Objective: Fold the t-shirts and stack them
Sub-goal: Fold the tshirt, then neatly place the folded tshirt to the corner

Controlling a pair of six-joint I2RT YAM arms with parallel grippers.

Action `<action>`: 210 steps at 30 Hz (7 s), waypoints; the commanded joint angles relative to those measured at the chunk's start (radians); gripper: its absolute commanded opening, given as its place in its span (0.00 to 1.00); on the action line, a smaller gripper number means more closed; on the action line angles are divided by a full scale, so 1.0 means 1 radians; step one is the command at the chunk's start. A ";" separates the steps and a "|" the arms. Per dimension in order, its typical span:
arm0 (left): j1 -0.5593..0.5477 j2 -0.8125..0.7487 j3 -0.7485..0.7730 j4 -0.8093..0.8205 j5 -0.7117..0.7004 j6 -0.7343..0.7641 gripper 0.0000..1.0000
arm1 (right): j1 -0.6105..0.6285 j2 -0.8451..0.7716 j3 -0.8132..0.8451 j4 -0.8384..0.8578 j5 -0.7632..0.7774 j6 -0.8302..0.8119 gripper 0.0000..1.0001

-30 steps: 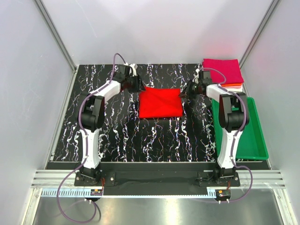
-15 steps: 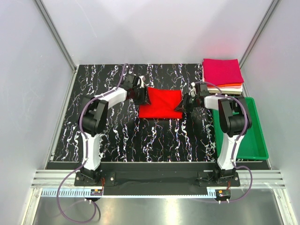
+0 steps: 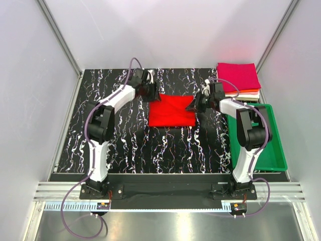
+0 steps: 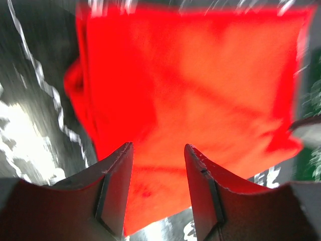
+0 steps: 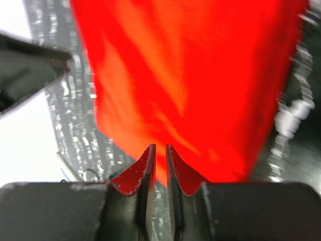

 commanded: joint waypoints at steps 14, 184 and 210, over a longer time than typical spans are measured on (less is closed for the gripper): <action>0.121 0.300 0.351 0.003 0.113 0.031 0.51 | -0.004 0.209 0.196 0.000 0.041 -0.038 0.22; -0.026 -0.825 -0.554 -0.158 -0.070 0.200 0.57 | -0.377 0.476 1.577 -0.539 0.644 -0.958 0.00; -0.026 -0.782 -0.545 -0.169 -0.070 0.206 0.59 | -0.424 0.608 1.620 -0.393 0.662 -0.999 0.03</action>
